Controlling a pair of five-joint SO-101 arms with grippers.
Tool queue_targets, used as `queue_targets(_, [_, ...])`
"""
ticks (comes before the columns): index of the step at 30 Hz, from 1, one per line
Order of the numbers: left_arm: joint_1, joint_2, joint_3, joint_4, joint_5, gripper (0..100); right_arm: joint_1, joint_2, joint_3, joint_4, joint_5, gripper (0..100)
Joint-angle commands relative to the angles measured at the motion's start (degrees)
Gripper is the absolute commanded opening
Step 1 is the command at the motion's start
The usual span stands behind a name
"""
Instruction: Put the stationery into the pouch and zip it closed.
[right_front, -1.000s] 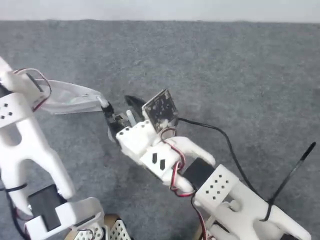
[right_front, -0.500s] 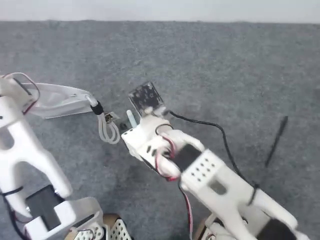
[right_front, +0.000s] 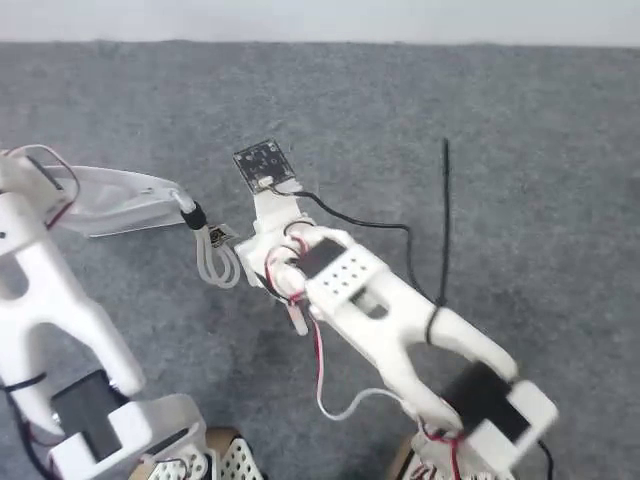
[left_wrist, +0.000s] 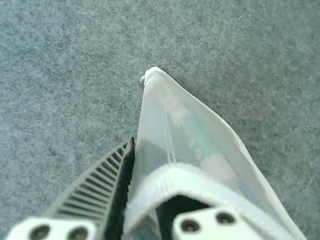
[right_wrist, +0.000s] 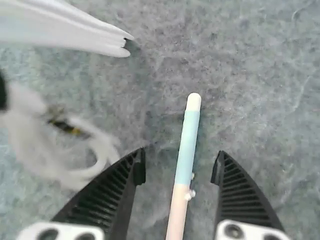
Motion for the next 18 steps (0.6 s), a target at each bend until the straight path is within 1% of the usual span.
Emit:
queue_targets(1, [-0.26, -0.79, -1.89, -1.41, -0.18, 1, 0.66, 4.35, -7.47, 0.22, -0.44, 20.9])
queue_targets(5, [-0.26, -0.79, -1.80, -1.41, -0.18, 1, 1.01, 10.68, -12.22, 1.54, -0.35, 20.9])
queue_targets(11, [-0.26, -0.79, -1.71, -1.49, -0.18, 1, 1.63, 19.65, -24.79, 11.21, -0.62, 20.9])
queue_targets(18, [-0.26, -0.79, -1.63, -1.49, -0.18, 1, 2.59, 29.14, -36.13, 18.86, -0.53, 20.9])
